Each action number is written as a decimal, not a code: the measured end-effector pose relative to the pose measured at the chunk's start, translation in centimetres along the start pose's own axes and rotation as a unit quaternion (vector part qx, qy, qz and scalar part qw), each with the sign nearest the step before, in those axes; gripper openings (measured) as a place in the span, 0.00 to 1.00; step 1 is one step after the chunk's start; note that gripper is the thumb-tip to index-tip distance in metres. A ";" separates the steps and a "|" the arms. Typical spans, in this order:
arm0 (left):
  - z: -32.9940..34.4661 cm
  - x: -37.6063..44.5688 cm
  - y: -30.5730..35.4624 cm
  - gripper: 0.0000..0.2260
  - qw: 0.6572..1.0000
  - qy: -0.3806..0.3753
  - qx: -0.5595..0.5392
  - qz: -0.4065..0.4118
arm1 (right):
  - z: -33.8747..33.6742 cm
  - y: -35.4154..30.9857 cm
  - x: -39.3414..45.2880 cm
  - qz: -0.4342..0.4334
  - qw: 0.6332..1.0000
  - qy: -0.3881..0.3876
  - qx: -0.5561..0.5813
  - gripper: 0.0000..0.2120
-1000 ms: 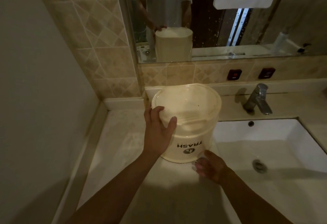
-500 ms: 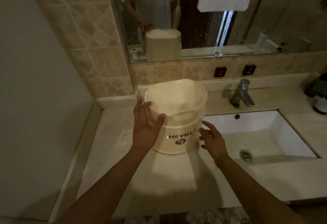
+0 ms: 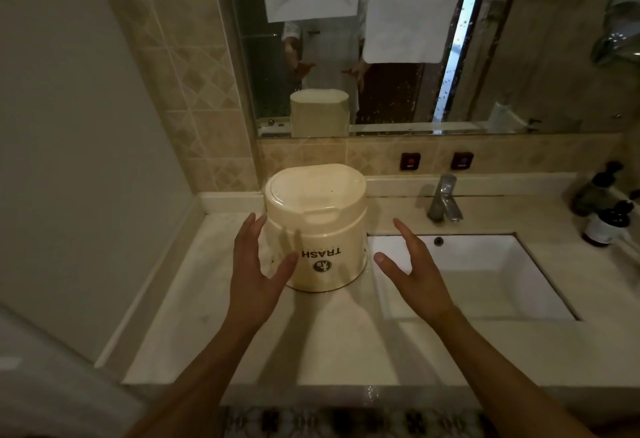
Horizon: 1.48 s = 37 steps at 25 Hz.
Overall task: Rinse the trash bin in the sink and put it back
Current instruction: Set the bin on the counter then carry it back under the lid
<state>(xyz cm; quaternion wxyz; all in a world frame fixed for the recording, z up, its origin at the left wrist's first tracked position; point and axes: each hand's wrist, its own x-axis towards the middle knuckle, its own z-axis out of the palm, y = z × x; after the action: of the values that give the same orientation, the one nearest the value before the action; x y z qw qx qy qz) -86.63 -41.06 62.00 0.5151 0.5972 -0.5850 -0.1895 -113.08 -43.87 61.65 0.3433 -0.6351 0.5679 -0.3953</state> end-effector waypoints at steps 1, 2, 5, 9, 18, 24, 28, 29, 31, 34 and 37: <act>-0.1 -0.9 0.6 0.34 1.000 0.002 0.005 0.006 | -0.5 -0.1 -0.6 -0.009 1.000 0.002 -0.003 0.38; -0.3 -1.7 1.1 0.34 1.000 0.005 0.008 0.012 | -0.9 -0.3 -1.3 -0.021 1.000 0.006 -0.004 0.38; -0.8 -3.9 2.7 0.35 1.000 0.009 -0.002 0.016 | -2.3 -1.1 -3.2 -0.049 0.999 0.011 -0.017 0.38; -2.3 -5.9 4.0 0.35 0.999 0.013 -0.008 0.030 | -2.9 -2.1 -5.5 -0.063 0.998 0.022 -0.020 0.39; -7.2 -7.8 3.5 0.36 0.998 -0.006 0.007 0.055 | -0.8 -5.1 -9.3 -0.078 0.993 0.065 -0.053 0.40; -10.2 -8.1 2.2 0.36 0.998 -0.006 0.002 0.058 | 1.9 -6.3 -10.7 -0.058 0.993 0.082 -0.067 0.39; -11.1 -8.0 0.8 0.36 0.998 -0.003 0.020 0.061 | 2.3 -6.6 -11.0 -0.050 0.993 0.092 -0.058 0.40; -11.2 -7.9 0.7 0.36 0.998 -0.002 0.025 0.064 | 2.2 -6.6 -10.9 -0.051 0.993 0.092 -0.057 0.40; -11.1 -7.8 0.6 0.36 0.998 -0.002 0.024 0.064 | 2.2 -6.7 -10.9 -0.057 0.993 0.090 -0.057 0.41; -10.9 -7.6 0.3 0.35 0.998 -0.004 0.024 0.062 | 2.2 -7.0 -10.5 -0.055 0.993 0.085 -0.065 0.43; -11.1 -7.2 0.0 0.35 0.998 -0.004 0.028 0.060 | 2.3 -7.3 -10.2 -0.057 0.993 0.084 -0.061 0.43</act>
<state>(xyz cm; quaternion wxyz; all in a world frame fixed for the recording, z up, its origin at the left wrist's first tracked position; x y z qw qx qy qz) -79.21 -30.29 63.68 0.5064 0.5741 -0.6271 -0.1440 -108.17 -32.87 65.93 0.2313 -0.6510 0.5806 -0.4308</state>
